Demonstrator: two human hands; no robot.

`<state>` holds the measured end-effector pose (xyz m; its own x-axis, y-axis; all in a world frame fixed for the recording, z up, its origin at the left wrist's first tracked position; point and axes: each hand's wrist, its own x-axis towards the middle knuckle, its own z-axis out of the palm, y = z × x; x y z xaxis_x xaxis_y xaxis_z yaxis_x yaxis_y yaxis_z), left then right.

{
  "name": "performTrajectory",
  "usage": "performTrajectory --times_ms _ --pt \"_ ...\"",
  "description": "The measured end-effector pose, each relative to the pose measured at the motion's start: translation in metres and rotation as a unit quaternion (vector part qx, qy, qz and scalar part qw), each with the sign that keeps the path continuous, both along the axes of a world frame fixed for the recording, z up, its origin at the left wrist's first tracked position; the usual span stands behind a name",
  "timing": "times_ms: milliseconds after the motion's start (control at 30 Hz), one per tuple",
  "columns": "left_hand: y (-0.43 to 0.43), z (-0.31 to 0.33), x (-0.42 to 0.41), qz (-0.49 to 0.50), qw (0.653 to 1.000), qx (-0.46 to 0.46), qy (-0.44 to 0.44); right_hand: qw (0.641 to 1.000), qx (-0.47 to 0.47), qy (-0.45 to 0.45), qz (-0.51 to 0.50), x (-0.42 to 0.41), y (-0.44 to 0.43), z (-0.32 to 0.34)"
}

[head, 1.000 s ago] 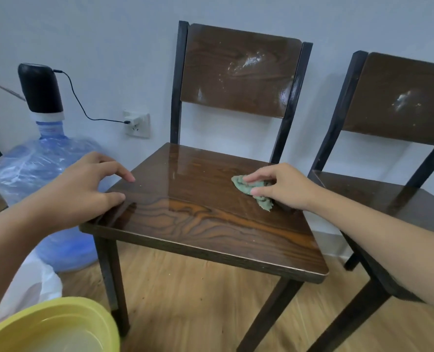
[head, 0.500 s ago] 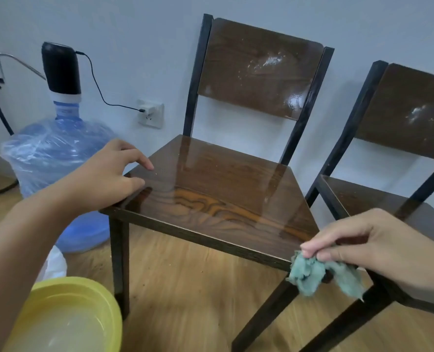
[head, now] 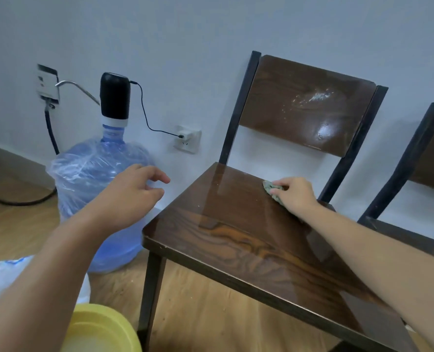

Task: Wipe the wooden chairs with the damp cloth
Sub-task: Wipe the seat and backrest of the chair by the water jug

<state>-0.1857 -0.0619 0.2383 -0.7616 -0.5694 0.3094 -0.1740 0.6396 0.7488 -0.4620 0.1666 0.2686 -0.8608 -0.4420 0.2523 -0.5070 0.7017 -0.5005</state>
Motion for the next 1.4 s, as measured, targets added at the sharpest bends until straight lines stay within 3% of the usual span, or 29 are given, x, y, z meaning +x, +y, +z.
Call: performTrajectory --times_ms 200,400,567,667,733,833,900,967,1067,1200,1400 --pt "-0.006 -0.006 0.002 0.005 1.000 -0.001 -0.005 0.982 0.027 0.011 0.189 0.082 0.003 0.000" --pt "0.004 -0.002 0.002 -0.016 0.999 0.006 -0.042 0.942 0.015 -0.061 0.331 0.171 0.019 0.005" --pt "0.012 0.003 0.011 -0.020 0.999 0.030 -0.030 0.902 0.093 -0.124 0.403 0.193 0.037 0.038" --pt "0.009 0.004 0.018 -0.024 0.999 0.038 -0.024 0.924 0.078 -0.124 0.353 0.157 0.035 0.059" --pt "0.005 0.003 0.021 -0.023 0.999 0.040 -0.023 0.960 -0.019 -0.123 0.252 0.112 0.019 0.061" --pt "0.001 0.003 0.021 -0.012 0.999 0.045 -0.010 0.976 -0.145 -0.144 0.074 0.033 -0.014 0.043" --pt "0.000 0.002 0.019 -0.005 0.999 0.043 0.002 0.982 -0.152 -0.109 -0.020 -0.001 -0.034 0.025" --pt "-0.001 0.000 0.016 -0.004 0.999 0.045 0.011 0.991 -0.092 -0.070 -0.061 -0.013 -0.052 0.009" --pt "-0.004 -0.005 0.011 -0.009 0.999 0.046 0.011 0.999 -0.023 -0.041 -0.018 -0.002 -0.078 0.001" --pt "-0.010 -0.011 0.005 -0.011 0.999 0.050 0.002 0.992 0.019 -0.007 0.122 0.031 -0.102 -0.001" --pt "-0.012 -0.014 0.003 0.003 0.999 0.036 -0.005 0.966 0.026 -0.003 0.258 0.093 -0.079 0.002"
